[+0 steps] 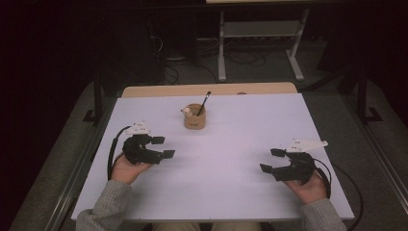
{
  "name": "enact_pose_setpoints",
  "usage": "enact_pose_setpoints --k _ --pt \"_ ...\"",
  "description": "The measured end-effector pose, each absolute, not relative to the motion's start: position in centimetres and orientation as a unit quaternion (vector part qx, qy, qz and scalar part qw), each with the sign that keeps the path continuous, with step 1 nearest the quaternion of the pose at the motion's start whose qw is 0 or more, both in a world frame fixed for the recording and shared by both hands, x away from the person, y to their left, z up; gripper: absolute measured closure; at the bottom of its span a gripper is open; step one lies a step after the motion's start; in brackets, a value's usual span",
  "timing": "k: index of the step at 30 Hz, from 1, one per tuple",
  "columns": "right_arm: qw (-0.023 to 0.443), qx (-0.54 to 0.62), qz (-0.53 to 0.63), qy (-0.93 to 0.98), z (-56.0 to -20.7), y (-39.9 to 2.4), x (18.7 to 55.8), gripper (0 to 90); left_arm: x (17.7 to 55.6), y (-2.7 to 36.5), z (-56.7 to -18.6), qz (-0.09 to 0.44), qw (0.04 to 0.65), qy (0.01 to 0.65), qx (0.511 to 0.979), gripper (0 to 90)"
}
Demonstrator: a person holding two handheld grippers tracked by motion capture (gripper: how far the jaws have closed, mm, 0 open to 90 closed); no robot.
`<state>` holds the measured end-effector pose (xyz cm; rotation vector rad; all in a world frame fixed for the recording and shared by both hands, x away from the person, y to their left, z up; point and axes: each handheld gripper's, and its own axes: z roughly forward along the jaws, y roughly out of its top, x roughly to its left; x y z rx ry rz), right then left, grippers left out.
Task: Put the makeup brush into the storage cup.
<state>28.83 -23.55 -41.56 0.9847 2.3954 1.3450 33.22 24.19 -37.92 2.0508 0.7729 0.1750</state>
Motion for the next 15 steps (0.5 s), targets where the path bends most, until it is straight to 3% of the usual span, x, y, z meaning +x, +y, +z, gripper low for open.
enact_pose_setpoints --k 15 --pt "0.110 0.335 0.458 0.816 -41.7 -23.7 28.9 24.6 31.4 25.0 -38.8 0.079 0.465 0.319 0.822 24.4"
